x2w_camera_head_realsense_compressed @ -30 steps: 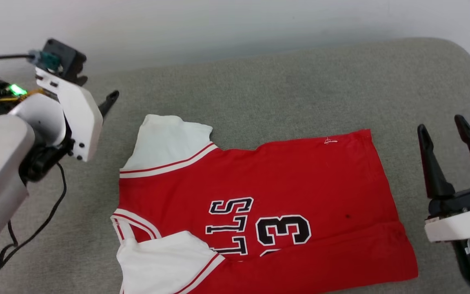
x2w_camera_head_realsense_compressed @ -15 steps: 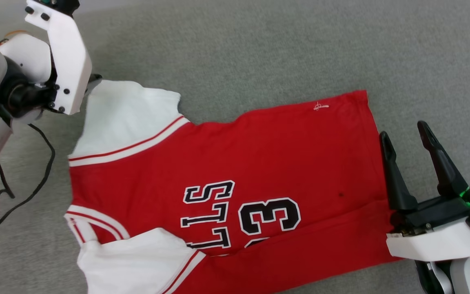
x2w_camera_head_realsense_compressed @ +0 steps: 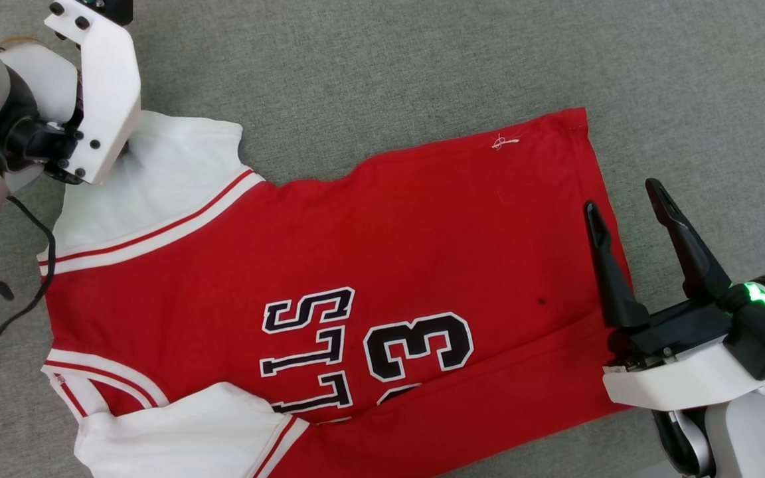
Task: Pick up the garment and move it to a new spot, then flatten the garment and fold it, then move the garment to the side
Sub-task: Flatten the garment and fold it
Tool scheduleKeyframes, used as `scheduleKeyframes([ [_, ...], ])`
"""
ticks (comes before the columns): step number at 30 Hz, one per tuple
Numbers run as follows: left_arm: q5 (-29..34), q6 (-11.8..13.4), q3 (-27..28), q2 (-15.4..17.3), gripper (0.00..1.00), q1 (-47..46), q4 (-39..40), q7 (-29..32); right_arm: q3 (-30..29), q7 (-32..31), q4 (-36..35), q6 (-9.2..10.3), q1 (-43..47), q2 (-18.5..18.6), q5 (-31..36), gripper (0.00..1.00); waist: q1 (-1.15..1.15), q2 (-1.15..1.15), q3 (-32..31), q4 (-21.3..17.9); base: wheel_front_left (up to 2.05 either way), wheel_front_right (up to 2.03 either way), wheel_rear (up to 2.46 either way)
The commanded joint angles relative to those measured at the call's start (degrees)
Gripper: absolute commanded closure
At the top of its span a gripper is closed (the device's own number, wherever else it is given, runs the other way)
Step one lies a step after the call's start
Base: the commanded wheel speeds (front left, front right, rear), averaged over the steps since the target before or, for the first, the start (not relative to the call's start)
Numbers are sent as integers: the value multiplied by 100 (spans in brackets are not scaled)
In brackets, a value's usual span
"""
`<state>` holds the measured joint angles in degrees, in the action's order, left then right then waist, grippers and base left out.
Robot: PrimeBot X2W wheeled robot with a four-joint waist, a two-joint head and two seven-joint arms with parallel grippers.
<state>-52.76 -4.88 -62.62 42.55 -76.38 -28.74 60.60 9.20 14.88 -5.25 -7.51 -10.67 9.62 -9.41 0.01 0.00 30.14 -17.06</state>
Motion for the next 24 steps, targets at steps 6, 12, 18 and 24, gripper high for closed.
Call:
scheduleKeyframes([
  [6,-186,-87,-21,-89,100,344,-59,-248,-12,34,101,5,-61,-1,23,0,-1,0,-174,83,0,0,0],
  [12,-263,-154,12,-172,100,469,-11,-663,-403,32,9,6,-146,180,87,0,-1,0,-679,343,0,0,0],
  [18,-362,-222,-26,-191,100,634,330,-1079,-724,-345,-221,5,-551,752,155,0,-1,0,-1069,622,0,0,0],
  [24,-392,-242,-139,-221,100,774,870,-1385,-605,-1982,-340,5,-1088,1711,-169,0,-1,0,-1231,937,0,0,0],
])
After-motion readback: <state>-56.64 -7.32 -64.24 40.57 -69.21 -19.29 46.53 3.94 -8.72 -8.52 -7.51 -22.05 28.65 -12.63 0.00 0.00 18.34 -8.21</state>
